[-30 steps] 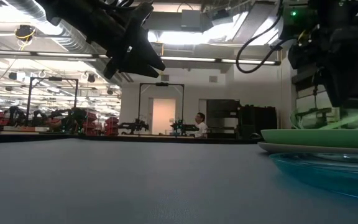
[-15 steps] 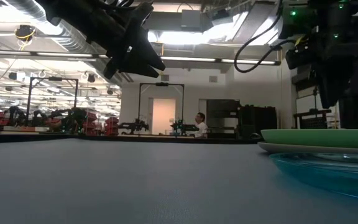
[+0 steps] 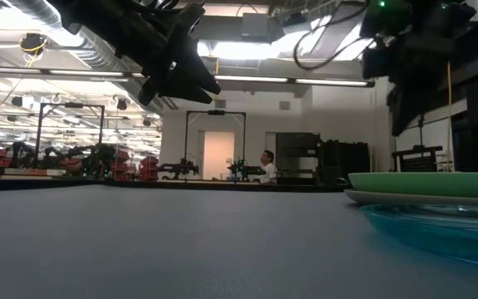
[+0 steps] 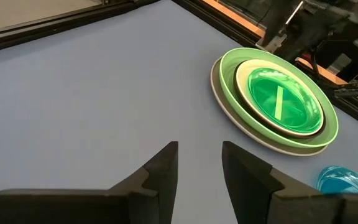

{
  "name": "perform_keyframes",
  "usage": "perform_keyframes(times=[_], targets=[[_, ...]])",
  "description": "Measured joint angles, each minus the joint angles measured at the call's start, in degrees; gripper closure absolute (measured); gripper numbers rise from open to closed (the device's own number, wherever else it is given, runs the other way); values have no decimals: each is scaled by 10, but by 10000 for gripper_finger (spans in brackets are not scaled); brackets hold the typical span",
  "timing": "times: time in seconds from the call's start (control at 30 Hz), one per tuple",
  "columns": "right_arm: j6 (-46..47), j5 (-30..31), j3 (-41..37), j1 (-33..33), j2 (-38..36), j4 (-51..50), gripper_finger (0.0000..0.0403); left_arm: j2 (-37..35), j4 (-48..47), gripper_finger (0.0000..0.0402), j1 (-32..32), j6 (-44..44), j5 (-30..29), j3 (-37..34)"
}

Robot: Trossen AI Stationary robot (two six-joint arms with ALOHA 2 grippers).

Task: Stack plastic plates
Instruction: Stack the blue plate on top of the green plate

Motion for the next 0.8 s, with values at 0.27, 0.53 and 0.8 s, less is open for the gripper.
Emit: perform_keyframes(times=[0.27,0.53,0.8], targets=[[0,-89,0,1,0,118,214,0,0,284,0,0,0,0],[0,-103,0,26,0,155,214,0,0,284,0,0,0,0],[-1,-54,0,124,0,168,214,0,0,284,0,0,0,0]])
